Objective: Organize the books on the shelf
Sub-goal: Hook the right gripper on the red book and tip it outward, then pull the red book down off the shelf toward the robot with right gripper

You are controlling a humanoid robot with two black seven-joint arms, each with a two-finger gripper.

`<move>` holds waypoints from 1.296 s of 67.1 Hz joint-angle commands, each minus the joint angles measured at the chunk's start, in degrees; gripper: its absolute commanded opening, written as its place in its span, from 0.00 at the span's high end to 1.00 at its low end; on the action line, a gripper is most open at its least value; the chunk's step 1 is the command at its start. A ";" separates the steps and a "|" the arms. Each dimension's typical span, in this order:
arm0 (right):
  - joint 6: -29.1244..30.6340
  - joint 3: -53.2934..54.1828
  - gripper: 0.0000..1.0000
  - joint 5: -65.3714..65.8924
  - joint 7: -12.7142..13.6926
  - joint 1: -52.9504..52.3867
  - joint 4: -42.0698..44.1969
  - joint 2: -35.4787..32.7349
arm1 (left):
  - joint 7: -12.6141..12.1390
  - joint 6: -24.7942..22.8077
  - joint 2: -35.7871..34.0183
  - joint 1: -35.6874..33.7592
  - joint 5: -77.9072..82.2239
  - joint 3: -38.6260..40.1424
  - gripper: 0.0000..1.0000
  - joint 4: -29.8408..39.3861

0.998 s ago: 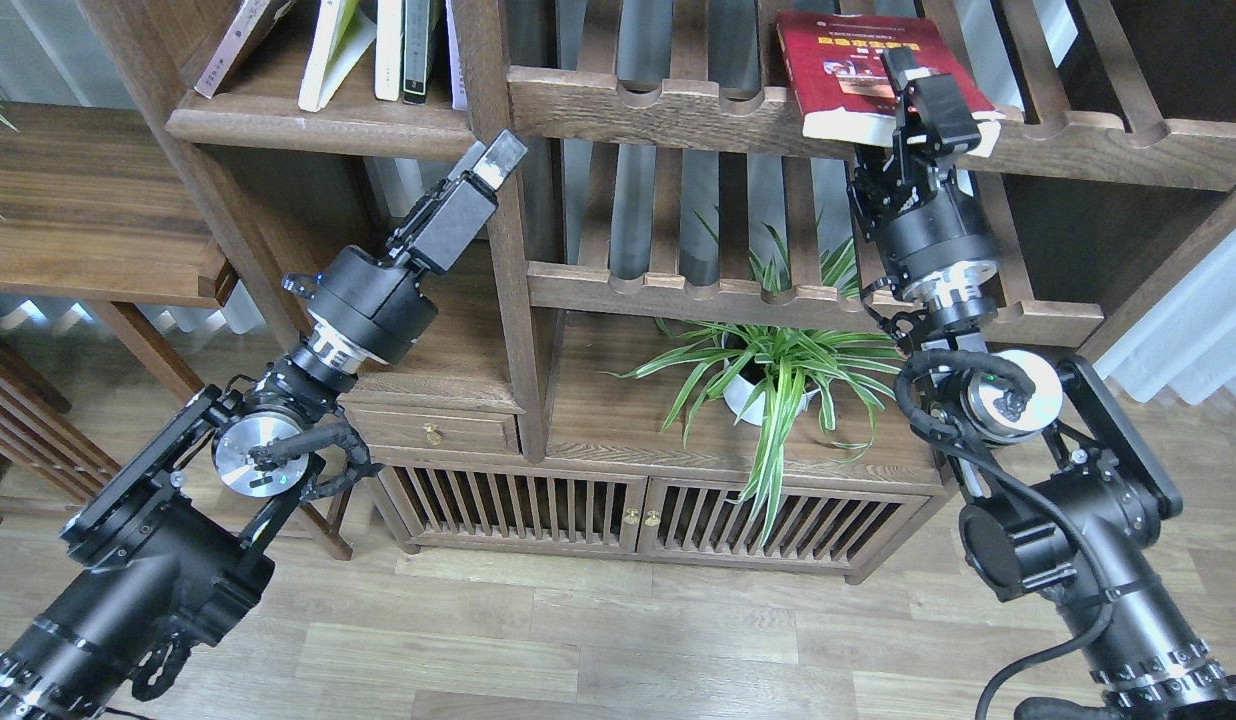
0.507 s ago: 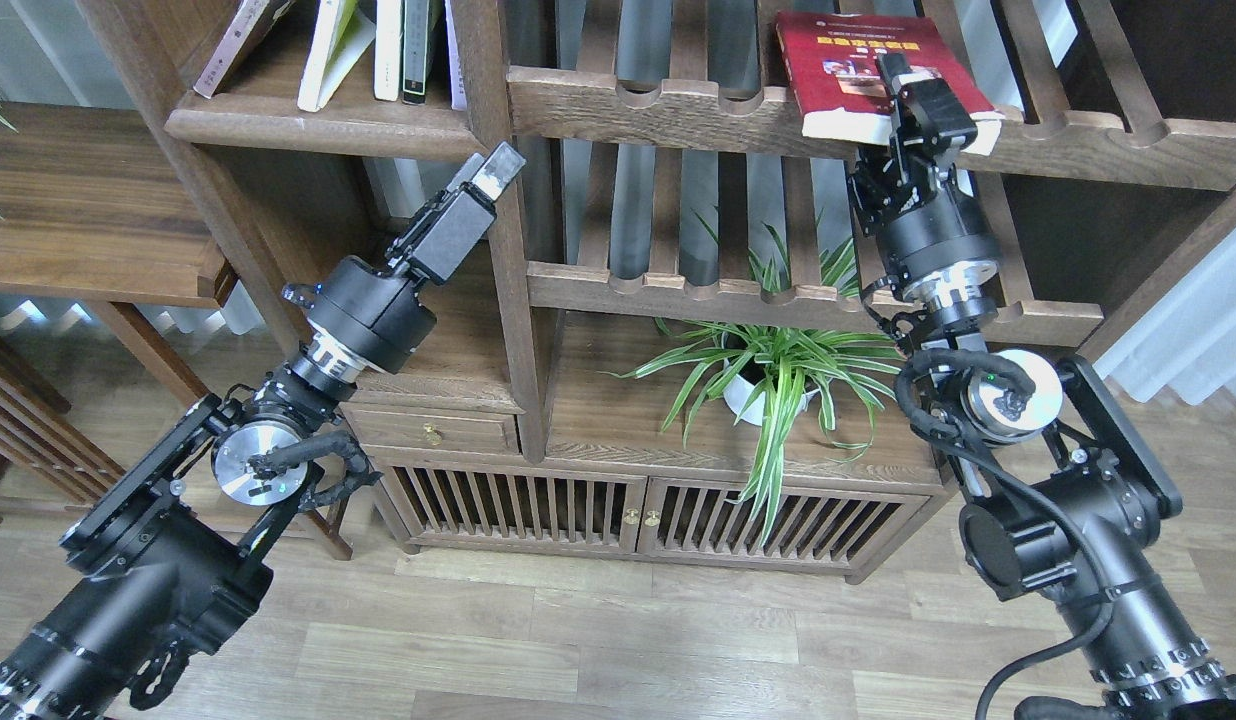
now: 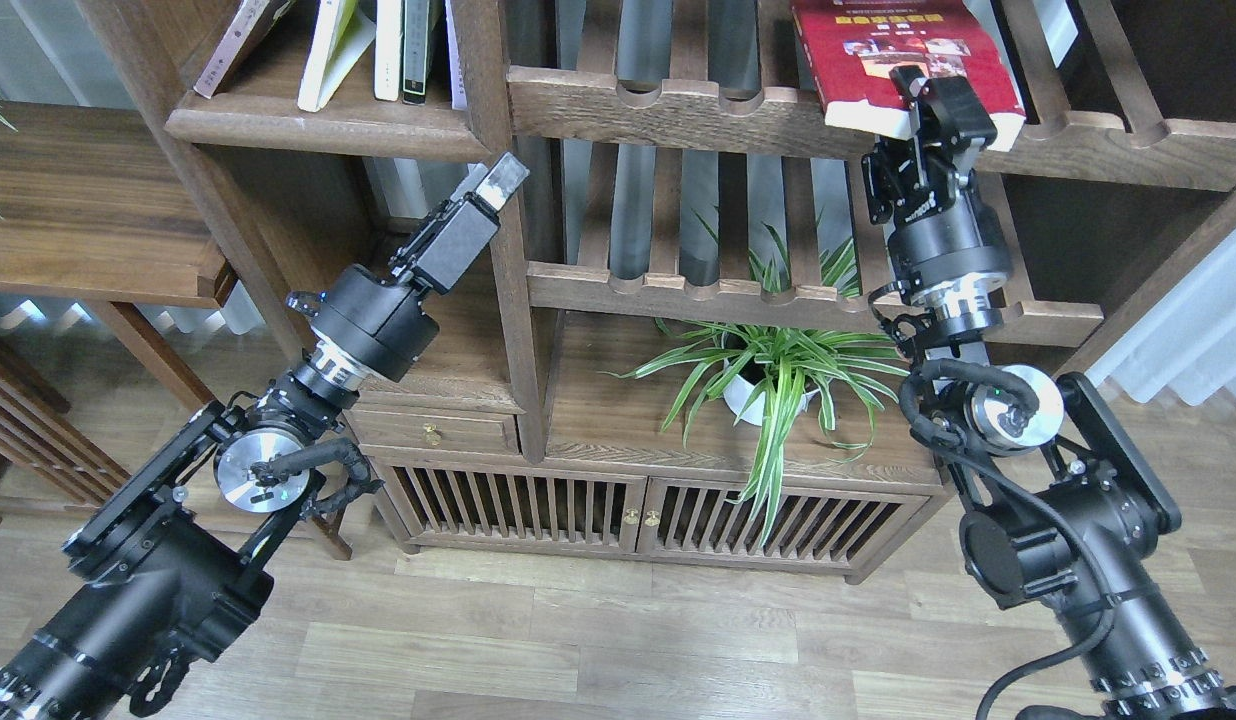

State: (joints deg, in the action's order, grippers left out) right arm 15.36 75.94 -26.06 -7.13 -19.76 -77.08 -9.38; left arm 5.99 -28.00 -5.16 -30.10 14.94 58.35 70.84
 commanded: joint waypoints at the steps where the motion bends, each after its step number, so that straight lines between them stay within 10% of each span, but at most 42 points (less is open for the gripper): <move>1: 4.85 0.00 0.95 -0.57 -0.08 0.77 0.00 0.32 | 0.08 0.00 0.06 0.13 0.00 0.01 0.18 0.00; 8: 12.64 -0.44 0.95 -1.10 0.27 2.61 0.00 2.08 | 0.17 0.00 0.06 0.22 -0.09 0.54 0.18 0.00; 87: 12.64 -18.46 0.95 -1.45 0.53 10.70 -3.69 4.28 | 0.60 0.00 1.91 9.80 -11.25 -3.42 0.20 5.89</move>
State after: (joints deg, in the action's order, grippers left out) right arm 28.03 58.46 -27.61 -6.67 -9.37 -80.79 -5.17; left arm 6.53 -28.00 -3.21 -20.39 4.75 54.93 76.56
